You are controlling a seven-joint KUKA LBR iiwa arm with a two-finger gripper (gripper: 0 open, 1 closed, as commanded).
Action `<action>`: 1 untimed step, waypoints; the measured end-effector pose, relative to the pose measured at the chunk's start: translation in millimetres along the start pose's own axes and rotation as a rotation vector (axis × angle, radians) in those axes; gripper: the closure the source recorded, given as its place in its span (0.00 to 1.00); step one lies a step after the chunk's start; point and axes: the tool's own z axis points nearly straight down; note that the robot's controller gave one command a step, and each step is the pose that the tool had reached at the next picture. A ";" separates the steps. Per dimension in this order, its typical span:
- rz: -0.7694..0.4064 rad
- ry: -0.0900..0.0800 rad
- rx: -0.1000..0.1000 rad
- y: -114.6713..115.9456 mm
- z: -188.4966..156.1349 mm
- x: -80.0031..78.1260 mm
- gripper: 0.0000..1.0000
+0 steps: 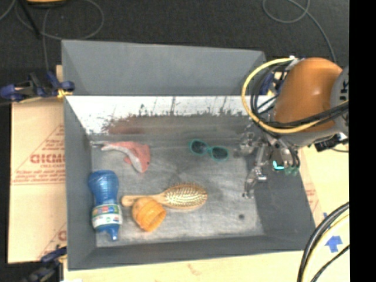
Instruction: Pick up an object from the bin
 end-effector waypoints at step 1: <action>-0.002 -0.007 0.001 0.1 -3.8 -1.7 0.00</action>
Offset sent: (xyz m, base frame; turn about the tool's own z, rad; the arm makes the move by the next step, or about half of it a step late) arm 0.0060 0.0515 -0.1052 -0.0801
